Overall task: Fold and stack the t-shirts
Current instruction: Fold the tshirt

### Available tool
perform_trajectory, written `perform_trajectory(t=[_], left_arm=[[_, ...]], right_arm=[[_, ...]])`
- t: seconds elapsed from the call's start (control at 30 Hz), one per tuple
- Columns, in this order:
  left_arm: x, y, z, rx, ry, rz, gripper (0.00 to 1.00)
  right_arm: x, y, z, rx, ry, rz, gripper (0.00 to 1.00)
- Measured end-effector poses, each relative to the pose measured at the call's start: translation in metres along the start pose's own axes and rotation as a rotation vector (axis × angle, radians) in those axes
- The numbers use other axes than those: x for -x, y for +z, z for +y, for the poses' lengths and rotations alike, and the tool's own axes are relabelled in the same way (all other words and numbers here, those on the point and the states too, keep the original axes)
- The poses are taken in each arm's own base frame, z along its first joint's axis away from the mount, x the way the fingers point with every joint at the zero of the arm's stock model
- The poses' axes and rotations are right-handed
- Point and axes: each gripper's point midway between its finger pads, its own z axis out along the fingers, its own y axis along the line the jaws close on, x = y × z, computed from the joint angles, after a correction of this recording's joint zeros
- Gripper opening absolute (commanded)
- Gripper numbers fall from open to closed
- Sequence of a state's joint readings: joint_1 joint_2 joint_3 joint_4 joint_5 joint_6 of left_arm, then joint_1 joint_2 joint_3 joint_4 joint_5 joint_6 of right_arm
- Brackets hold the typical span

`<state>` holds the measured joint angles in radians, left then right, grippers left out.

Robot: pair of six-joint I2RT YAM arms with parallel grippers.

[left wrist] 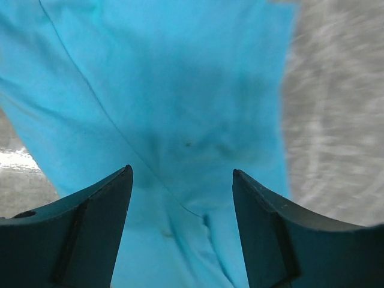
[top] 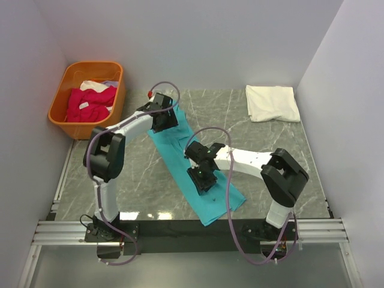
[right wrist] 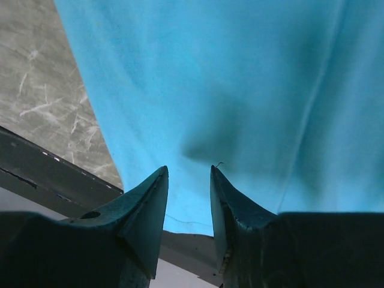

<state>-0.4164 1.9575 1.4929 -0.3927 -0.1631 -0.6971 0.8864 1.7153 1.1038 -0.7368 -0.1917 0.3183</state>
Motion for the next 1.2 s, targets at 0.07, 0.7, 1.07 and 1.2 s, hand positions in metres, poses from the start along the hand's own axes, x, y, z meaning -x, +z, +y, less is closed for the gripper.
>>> perform_trajectory(t=[0.07, 0.7, 1.07, 1.2], left_arm=[[-0.016, 0.015, 0.009, 0.036, 0.01, 0.045, 0.73], [-0.001, 0.083, -0.019, 0.05, 0.035, 0.058, 0.77], [0.033, 0.105, -0.044, -0.111, 0.051, 0.016, 0.94], [0.032, 0.096, -0.045, -0.153, 0.058, 0.006, 0.97]], right_arm=[[-0.003, 0.005, 0.003, 0.001, -0.008, 0.027, 0.41], [0.027, 0.036, 0.066, 0.094, -0.112, 0.15, 0.38], [0.073, 0.043, 0.097, 0.158, -0.129, 0.043, 0.44], [0.061, 0.022, 0.081, 0.133, -0.086, -0.008, 0.45]])
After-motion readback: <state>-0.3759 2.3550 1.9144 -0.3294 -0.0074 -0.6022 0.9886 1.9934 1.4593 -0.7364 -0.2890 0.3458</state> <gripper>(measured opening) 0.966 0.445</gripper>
